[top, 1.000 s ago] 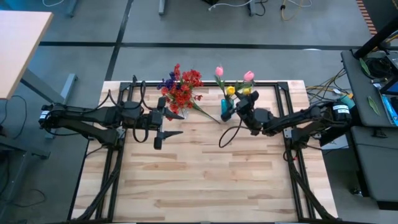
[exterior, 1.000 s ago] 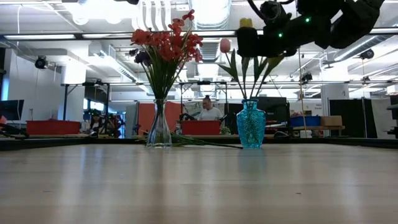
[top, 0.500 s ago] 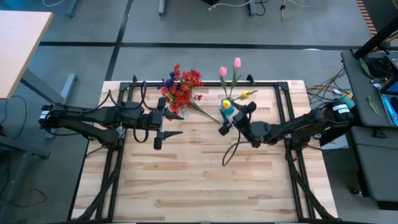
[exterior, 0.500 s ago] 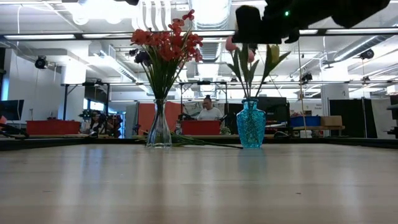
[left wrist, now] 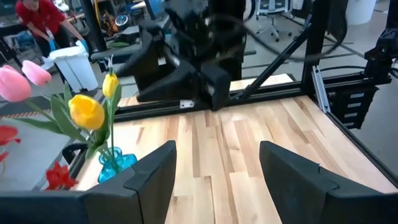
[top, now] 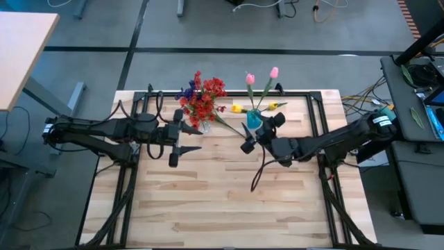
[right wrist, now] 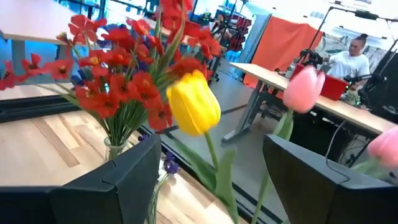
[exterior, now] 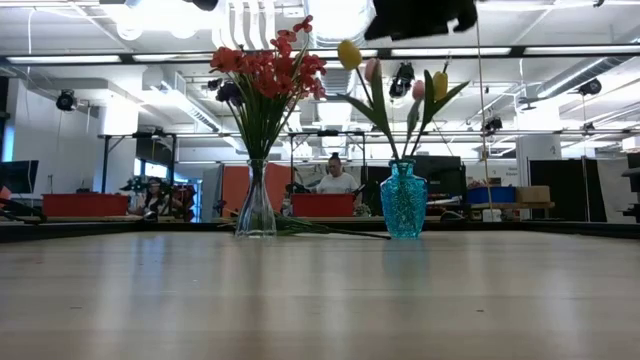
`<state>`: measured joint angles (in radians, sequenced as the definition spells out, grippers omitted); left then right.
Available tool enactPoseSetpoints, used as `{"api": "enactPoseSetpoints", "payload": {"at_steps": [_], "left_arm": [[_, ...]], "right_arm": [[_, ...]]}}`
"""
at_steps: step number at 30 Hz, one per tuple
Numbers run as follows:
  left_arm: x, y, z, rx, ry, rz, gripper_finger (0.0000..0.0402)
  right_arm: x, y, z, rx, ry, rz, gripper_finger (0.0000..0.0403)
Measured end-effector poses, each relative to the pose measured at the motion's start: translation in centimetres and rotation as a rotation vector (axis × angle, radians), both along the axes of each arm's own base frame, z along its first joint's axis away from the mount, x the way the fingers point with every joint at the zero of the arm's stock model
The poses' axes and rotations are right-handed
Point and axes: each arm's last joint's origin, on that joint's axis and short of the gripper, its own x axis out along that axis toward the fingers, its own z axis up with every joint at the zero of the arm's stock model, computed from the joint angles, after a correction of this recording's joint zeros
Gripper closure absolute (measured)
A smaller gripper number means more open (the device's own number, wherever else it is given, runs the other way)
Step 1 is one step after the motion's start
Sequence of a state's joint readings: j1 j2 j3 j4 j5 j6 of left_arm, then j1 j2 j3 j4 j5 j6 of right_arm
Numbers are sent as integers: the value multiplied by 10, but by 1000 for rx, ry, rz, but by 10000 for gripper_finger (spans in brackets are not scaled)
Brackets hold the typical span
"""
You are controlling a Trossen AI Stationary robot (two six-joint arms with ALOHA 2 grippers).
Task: Sort flowers into vase by color
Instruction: Put the violet flowers into the transparent vase
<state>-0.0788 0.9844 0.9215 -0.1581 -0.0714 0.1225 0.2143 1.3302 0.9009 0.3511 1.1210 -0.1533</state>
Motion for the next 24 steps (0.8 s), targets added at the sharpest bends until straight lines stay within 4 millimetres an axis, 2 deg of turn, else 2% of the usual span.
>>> {"api": "enactPoseSetpoints", "payload": {"at_steps": [3,5,8,11,16,21,24], "left_arm": [[-3,0,0,-2,10,0,187],[-4,0,0,-5,13,1,187],[-7,1,0,-9,26,3,187],[-10,1,0,-8,35,4,187],[-14,1,-1,-6,64,4,187],[-18,1,-4,-3,100,4,187],[-19,2,-7,-2,131,4,187]], "right_arm": [[3,7,18,12,52,34,118],[5,12,30,73,88,117,113],[6,15,44,260,141,278,110],[8,18,42,444,212,410,114],[10,26,20,652,327,533,125],[9,26,-24,740,463,426,141],[6,23,-55,747,478,372,151]]}}
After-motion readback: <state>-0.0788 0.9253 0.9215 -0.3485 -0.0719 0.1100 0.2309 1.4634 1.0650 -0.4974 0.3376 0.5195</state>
